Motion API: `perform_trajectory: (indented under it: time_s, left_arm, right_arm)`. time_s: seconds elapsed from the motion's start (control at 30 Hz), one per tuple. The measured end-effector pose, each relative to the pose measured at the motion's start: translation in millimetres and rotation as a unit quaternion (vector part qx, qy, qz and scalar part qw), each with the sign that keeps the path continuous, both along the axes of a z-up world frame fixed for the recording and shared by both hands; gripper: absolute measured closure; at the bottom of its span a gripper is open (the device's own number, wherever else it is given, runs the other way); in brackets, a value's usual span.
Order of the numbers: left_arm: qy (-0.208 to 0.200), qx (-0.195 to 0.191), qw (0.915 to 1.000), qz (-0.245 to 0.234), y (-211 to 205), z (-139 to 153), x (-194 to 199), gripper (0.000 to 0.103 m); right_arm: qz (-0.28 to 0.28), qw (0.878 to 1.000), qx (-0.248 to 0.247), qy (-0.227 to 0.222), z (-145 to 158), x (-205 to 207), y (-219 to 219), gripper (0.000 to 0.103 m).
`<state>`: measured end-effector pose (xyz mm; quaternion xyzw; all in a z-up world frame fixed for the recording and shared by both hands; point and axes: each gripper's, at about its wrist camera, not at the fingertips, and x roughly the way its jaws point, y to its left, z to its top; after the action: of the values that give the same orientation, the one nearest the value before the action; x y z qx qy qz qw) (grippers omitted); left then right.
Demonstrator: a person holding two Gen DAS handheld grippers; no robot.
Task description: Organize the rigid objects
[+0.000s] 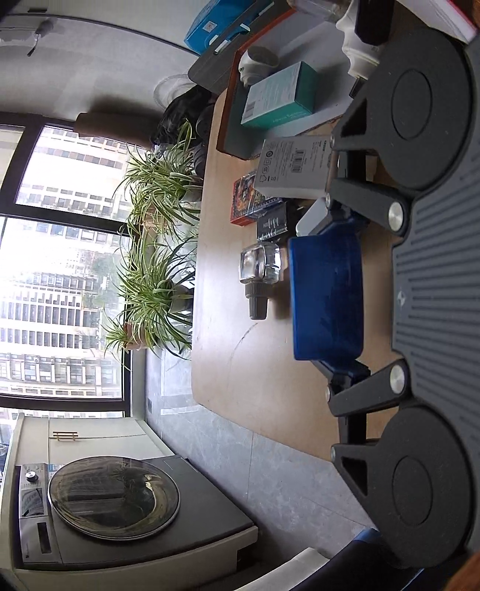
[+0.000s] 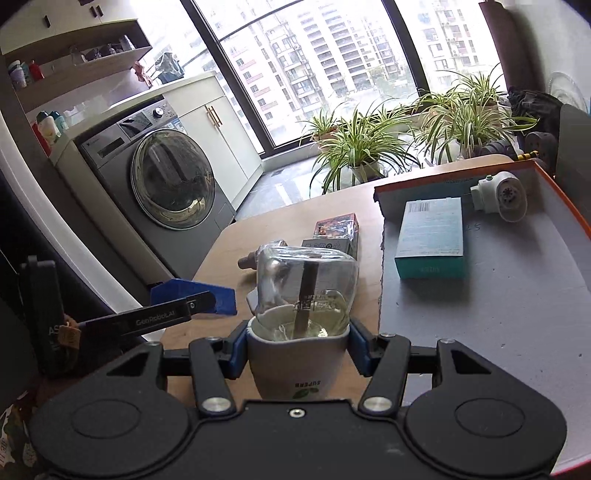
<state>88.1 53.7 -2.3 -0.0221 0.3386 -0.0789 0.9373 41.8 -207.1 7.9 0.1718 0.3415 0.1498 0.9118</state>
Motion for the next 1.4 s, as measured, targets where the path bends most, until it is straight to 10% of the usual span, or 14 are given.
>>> perform_trajectory:
  time_s: [1.4]
  left_arm:
    - [-0.026,-0.054,0.9896,-0.131,-170,34,-70,0.041]
  right_arm:
    - [-0.154,0.985,-0.057,-0.048,25,-70,-120,0.037]
